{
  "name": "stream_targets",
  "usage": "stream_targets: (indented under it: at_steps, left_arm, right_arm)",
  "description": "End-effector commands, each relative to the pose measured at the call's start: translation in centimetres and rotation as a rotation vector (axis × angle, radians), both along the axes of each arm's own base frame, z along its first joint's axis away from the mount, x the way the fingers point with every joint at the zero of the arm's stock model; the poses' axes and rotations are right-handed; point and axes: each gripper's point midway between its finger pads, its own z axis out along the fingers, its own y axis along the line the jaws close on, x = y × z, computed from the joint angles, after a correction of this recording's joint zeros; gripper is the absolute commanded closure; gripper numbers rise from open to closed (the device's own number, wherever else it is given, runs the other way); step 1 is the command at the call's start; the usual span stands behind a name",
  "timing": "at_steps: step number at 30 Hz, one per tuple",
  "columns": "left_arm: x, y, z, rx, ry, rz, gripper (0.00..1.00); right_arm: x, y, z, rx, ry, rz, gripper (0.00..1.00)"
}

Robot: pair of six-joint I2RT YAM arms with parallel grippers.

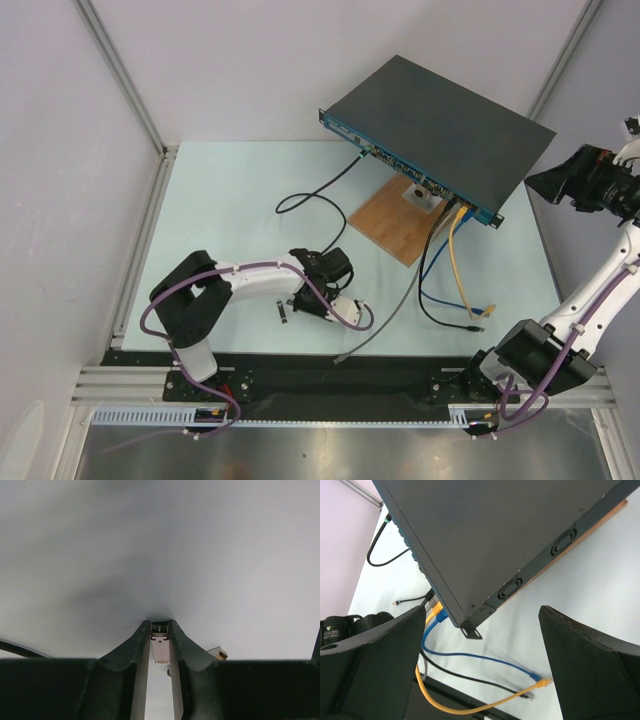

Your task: Insert the plug into the switch port

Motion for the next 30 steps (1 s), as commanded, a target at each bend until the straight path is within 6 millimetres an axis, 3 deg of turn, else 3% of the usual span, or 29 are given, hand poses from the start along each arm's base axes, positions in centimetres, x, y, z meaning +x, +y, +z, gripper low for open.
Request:
stream_targets:
  at_steps: [1,4,9,15,20,23,25,27,28,29,30]
  left_arm:
    - [0.7,0.5,-1.4,0.049,-0.014,-0.006,0.72]
    - [0.5,1.0,-1.7,0.084,0.003,0.021,0.58]
    - [0.3,1.6,-2.1,0.099,0.0,0.017,0.6]
    - [0.1,2.7,-2.4,0.157,0.003,0.027,0.77]
    - [-0.2,2.0,-1.0,0.112,0.034,0.055,1.0]
    - [-0.2,-0.5,1.6,-0.011,0.108,0.126,0.99]
    - [1.0,-3.6,5.2,-0.163,0.147,0.206,1.0]
    - [2.1,-4.7,8.7,-0.269,0.19,0.29,1.0]
    - [2.7,-7.0,12.4,-0.401,0.231,0.335,1.0]
    - [3.4,-7.7,14.5,-0.467,0.245,0.373,1.0]
    - [5.0,-8.5,18.5,-0.583,0.258,0.454,1.0]
  right_arm:
    - [0.4,0.5,1.4,-0.03,-0.052,0.012,0.0]
    - [0.6,0.8,1.4,-0.035,-0.057,0.022,0.0]
    - [0.8,1.2,1.3,-0.034,-0.059,0.031,0.0]
    - [1.2,1.8,1.6,-0.03,-0.072,0.044,0.0]
    - [1.5,2.6,2.1,-0.02,-0.095,0.058,0.01]
    - [1.5,3.6,2.8,0.004,-0.125,0.071,0.02]
    - [1.9,4.2,3.2,0.004,-0.159,0.086,0.03]
    - [2.0,4.9,4.5,0.008,-0.206,0.085,0.04]
    - [2.2,5.4,4.8,0.008,-0.22,0.09,0.04]
    - [2.2,5.8,5.5,0.016,-0.25,0.087,0.04]
    - [2.2,6.2,5.8,0.02,-0.262,0.091,0.04]
